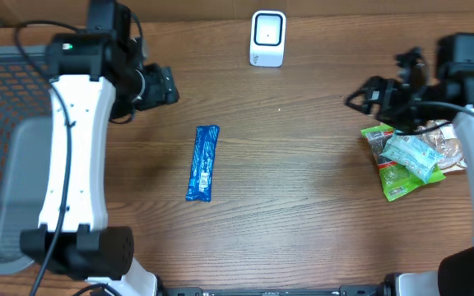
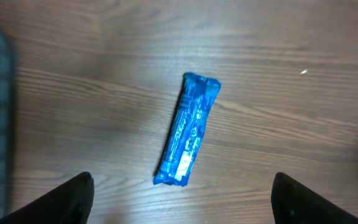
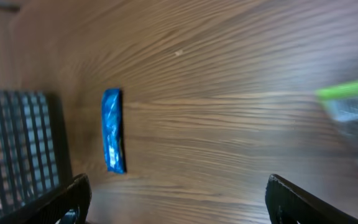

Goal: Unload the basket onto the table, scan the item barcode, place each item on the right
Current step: 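Reach the right gripper to the blue wrapper and grasp it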

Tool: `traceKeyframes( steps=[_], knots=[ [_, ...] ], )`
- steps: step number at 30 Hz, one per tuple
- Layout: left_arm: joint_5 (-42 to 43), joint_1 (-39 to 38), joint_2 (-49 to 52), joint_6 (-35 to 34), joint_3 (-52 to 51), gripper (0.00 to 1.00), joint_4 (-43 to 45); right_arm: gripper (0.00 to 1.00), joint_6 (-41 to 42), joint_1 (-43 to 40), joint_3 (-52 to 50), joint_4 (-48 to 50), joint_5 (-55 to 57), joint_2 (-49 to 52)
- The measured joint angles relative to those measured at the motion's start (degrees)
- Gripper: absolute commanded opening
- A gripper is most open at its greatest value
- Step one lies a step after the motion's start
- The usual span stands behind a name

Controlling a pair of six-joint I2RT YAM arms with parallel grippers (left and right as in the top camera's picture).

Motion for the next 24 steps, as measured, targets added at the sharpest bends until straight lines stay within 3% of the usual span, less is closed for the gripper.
traceKeyframes(
  steps=[4, 11, 13, 24],
  knots=[
    [-1.3, 0.0, -4.1, 0.0, 5.7, 0.83, -2.5, 0.88, 5.3, 10.1, -0.6, 6.8, 0.7, 0.0],
    [-2.6, 0.0, -6.0, 0.0, 6.6, 0.85, -4.0, 0.86, 13.5, 24.0, -2.8, 18.1, 1.5, 4.0],
    [-2.9, 0.0, -6.0, 0.0, 6.6, 0.85, -4.0, 0.75, 14.6, 27.1, -2.8, 20.0, 1.6, 7.2],
    [-3.2, 0.0, -6.0, -0.2, 6.6, 0.85, -4.8, 0.69, 18.6, 35.1, -2.9, 30.5, 2.7, 17.8]
  ],
)
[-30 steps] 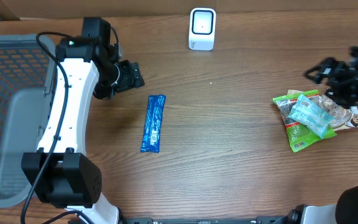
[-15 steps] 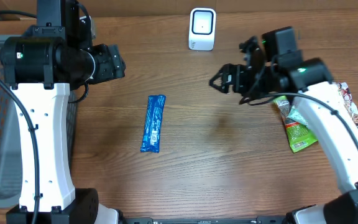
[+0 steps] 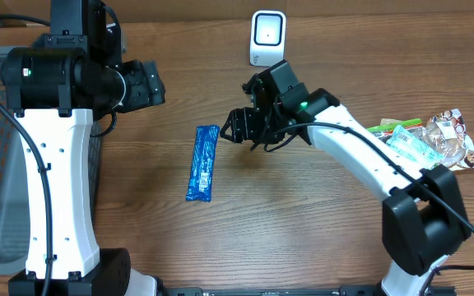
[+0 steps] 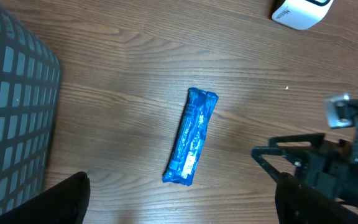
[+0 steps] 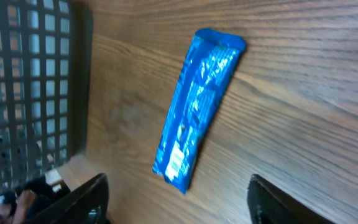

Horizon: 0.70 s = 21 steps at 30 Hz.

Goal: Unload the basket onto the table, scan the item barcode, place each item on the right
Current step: 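Reach the right gripper to the blue wrapper and grasp it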

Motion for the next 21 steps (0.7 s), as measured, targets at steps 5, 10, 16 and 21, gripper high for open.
traceKeyframes(
  steps=[5, 10, 16, 21],
  knots=[
    [-0.2, 0.0, 0.0, -1.4, 0.0, 0.82, 0.0, 0.61, 3.2, 1.4, 0.0, 4.7, 0.9, 4.3],
    [-0.1, -0.1, 0.7, -2.3, 0.0, 0.78, -0.3, 0.57, 6.8, 2.7, 0.0, 10.2, 1.8, 9.7],
    [-0.1, -1.6, 4.4, -3.0, 0.0, 0.77, -0.8, 0.53, 9.7, 4.8, 0.0, 13.6, 3.2, 13.9],
    [-0.2, -2.3, 6.2, -3.0, 0.0, 0.77, -0.9, 0.51, 11.5, 6.5, 0.0, 17.2, 4.0, 16.8]
  ],
)
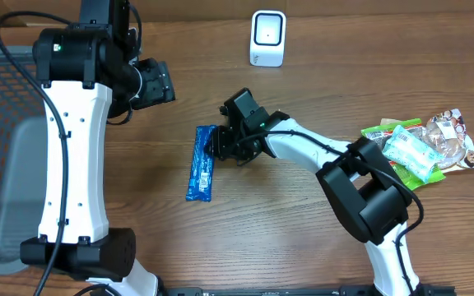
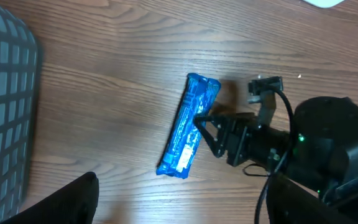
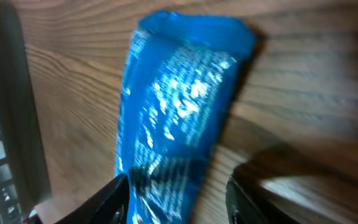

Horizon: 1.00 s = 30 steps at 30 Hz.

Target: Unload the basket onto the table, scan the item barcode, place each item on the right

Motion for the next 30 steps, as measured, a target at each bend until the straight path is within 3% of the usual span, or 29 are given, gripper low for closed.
traceKeyframes(
  steps=[2, 7, 8, 9, 14, 21, 24, 25, 26, 30],
  knots=[
    [0.0, -0.4, 0.3, 0.0, 0.0, 0.77, 0.0, 0.5, 0.3, 0.6, 0.0, 2.3, 0.0, 0.6],
    [0.0, -0.9, 0.5, 0.0, 0.0, 0.77, -0.2, 0.21, 2.3, 1.3, 0.0, 3.5, 1.7, 1.2],
    [0.0, -0.9, 0.5, 0.0, 0.0, 0.77, -0.2, 0.08, 2.6, 1.3, 0.0, 3.1, 1.9, 1.3],
    [0.0, -0.9, 0.6, 0.0, 0.0, 0.77, -0.3, 0.04, 2.8, 1.3, 0.0, 2.8, 1.9, 1.3],
    [0.0, -0.9, 0.6, -0.2, 0.0, 0.75, -0.5, 0.04, 3.2, 0.6, 0.8, -0.8, 1.2, 1.0],
    [0.0, -2.6, 0.6, -1.5, 0.0, 0.73, -0.5, 0.04, 7.5, -5.6, 0.6, -18.2, 9.8, -4.9],
    [0.0, -3.9, 0.6, -2.0, 0.0, 0.73, -0.4, 0.3, 9.3, -8.0, 0.2, -23.9, 15.3, -7.3],
    [0.0, -4.2, 0.6, -2.2, 0.0, 0.74, -0.4, 0.69, 9.7, -8.3, 0.2, -24.6, 16.2, -7.6],
    [0.0, -4.7, 0.6, -2.6, 0.0, 0.74, -0.3, 0.74, 9.1, -8.5, 0.2, -25.7, 17.1, -7.8],
    [0.0, -5.7, 0.6, -2.8, 0.0, 0.75, 0.3, 0.74, 4.1, -8.9, 0.2, -27.4, 17.1, -7.9]
  ],
)
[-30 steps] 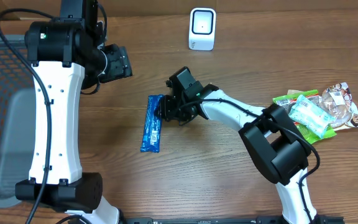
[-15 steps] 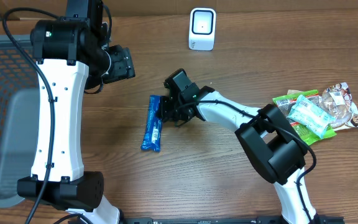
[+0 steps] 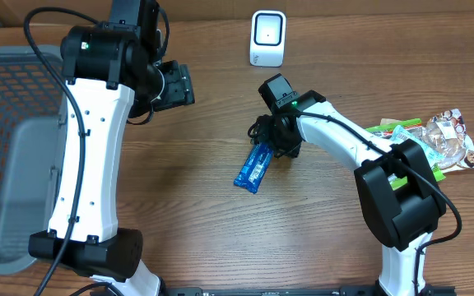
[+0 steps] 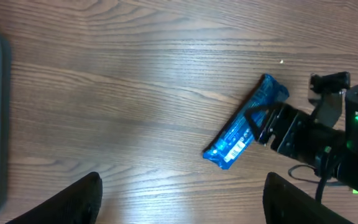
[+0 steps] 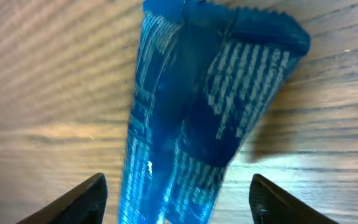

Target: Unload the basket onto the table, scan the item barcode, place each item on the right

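A blue packet [image 3: 252, 168] lies tilted on the wooden table, its upper end pointing toward the white scanner [image 3: 267, 37] at the back edge. My right gripper [image 3: 273, 143] is over that upper end. In the right wrist view the blue packet [image 5: 197, 124] fills the space between the open fingers of the right gripper [image 5: 176, 205], which stand clear of it on both sides. The left wrist view shows the blue packet [image 4: 241, 124] with a white label at its lower end. My left gripper [image 4: 182, 199] hangs open and empty high above the table, to the packet's left.
A dark mesh basket [image 3: 6, 123] fills the left side. A pile of snack packets [image 3: 418, 144] lies at the right edge, beside the right arm's base. The left arm's wrist [image 3: 175, 86] hovers at the back left.
The blue packet lay nearly upright left of centre; it now sits further right and is turned slantwise. The right gripper's fingers stand wider apart than before. The left wrist is slightly further right.
At first the right gripper was over the snack pile and the packet lay alone left of centre. Then the right gripper was open just right of the packet. Then its fingers stood close about the packet's top end. Now the packet is shifted right and rotated.
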Tool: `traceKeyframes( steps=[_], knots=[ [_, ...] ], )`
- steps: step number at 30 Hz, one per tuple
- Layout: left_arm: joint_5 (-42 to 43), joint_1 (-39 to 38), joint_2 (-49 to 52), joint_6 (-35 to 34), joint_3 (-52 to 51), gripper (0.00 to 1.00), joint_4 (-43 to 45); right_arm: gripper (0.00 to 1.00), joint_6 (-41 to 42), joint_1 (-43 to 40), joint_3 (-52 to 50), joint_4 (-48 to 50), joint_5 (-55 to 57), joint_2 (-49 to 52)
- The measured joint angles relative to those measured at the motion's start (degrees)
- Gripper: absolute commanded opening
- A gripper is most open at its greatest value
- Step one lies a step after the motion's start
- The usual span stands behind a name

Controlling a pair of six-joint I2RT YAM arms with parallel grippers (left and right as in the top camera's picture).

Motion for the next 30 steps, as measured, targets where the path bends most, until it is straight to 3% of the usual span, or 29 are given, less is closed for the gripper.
traceKeyframes(
  steps=[6, 9, 13, 17, 22, 26, 30],
  knots=[
    [0.0, -0.1, 0.0, 0.0, 0.0, 0.74, 0.2, 0.76, -7.5, -5.5, 0.0, -2.1, -7.1, -0.2],
    [0.0, -1.1, 0.0, 0.0, -0.1, 0.76, 0.5, 0.77, -16.3, -8.5, 0.0, -1.2, -10.1, -0.4],
    [0.0, -2.3, 0.1, -0.7, -0.6, 0.77, 1.9, 0.77, -35.0, -10.5, 0.0, 3.0, -11.3, -0.7],
    [0.0, -2.3, 0.1, -1.5, -2.1, 0.77, 2.2, 0.72, -43.1, -10.5, 0.0, 7.2, -11.1, -0.7],
    [0.0, -2.3, 0.2, -1.7, -3.1, 0.77, 2.4, 0.62, -47.7, -10.5, 0.0, 8.7, -11.1, -0.7],
    [0.0, -2.3, 0.2, -1.7, -3.1, 0.77, 3.2, 0.62, -48.8, -10.5, 0.0, 9.1, -11.2, -0.7],
    [0.0, -2.3, 0.2, -1.7, -3.1, 0.78, 3.4, 0.55, -48.8, -10.5, 0.0, 9.0, -11.6, 0.1]
  ],
)
